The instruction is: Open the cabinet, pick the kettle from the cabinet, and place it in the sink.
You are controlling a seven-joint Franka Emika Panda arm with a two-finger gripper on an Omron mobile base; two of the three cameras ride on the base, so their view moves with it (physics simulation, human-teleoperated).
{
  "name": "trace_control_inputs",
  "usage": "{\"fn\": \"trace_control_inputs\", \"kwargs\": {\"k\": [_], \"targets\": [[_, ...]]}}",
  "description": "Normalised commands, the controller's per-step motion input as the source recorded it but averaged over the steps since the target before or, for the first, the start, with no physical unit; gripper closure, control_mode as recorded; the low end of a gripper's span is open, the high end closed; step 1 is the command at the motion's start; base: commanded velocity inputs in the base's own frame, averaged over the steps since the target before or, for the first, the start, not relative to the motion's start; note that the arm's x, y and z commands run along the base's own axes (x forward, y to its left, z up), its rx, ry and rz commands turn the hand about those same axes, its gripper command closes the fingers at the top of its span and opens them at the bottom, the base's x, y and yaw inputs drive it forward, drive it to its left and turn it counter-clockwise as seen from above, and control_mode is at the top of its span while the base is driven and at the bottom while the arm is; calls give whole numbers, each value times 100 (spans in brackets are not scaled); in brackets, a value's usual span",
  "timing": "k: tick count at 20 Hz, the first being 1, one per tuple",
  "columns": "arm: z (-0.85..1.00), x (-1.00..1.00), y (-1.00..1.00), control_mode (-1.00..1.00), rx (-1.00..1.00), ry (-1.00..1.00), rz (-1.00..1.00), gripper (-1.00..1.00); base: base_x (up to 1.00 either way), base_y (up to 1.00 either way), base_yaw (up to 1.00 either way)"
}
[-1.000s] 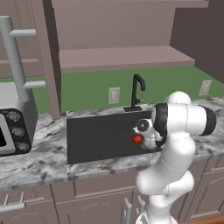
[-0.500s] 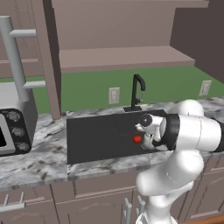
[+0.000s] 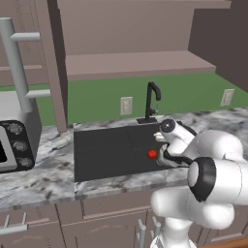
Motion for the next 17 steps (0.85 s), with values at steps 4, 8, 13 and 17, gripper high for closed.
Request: {"fn": "trace_control_inputs", "kwargs": {"k": [4, 8, 13, 17], "targets": [[56, -34, 0, -100, 0, 0, 4, -100, 0, 0, 0], [52, -42, 0, -100, 4, 0, 7, -100, 0, 0, 0], [53, -41, 5, -100, 10, 0, 12, -100, 0, 0, 0], [56, -38, 7, -100, 12, 0, 15, -100, 0, 0, 0]]}}
